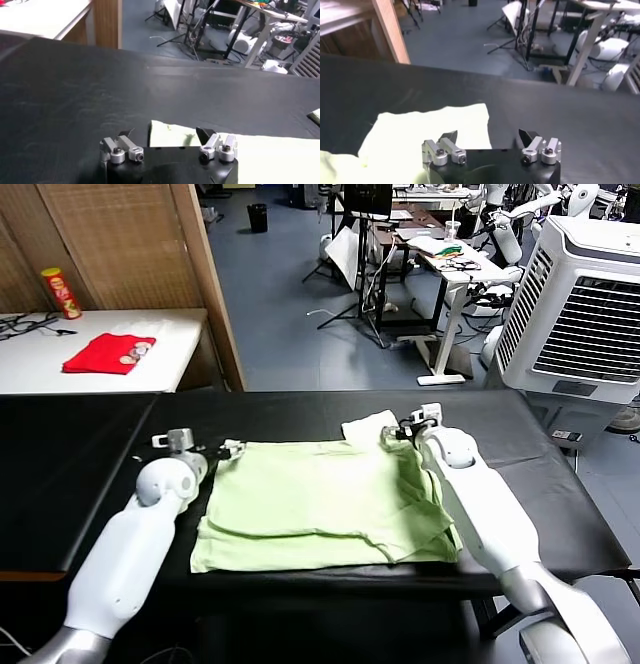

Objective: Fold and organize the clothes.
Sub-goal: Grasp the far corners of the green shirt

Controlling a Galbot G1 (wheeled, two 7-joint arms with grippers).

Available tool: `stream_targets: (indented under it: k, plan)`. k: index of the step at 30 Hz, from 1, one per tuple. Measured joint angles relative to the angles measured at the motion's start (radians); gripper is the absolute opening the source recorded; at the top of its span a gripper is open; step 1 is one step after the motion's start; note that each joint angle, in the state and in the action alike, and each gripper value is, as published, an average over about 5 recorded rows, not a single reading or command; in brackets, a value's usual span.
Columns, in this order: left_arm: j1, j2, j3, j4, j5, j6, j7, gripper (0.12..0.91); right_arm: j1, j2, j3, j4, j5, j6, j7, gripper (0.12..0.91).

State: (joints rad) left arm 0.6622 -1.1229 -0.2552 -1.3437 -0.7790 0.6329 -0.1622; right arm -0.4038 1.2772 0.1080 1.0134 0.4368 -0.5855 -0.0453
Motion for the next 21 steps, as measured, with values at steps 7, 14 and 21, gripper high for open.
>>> stream_targets:
  k: [7,14,21]
  plan:
    - [-0.001,-0.005,0.008,0.021,0.02,-0.006,0.016,0.35,-0.01,0.02,0.016,0.001,-0.004,-0.024,0.0,0.515]
    - [0.011,-0.01,0.008,0.012,0.042,-0.014,0.023,0.132,-0.038,0.018,0.039,0.029,-0.012,0.011,0.005,0.171]
    - [0.039,0.003,-0.014,-0.038,0.064,-0.027,0.02,0.129,-0.088,-0.016,0.065,0.103,-0.015,0.114,-0.012,0.122]
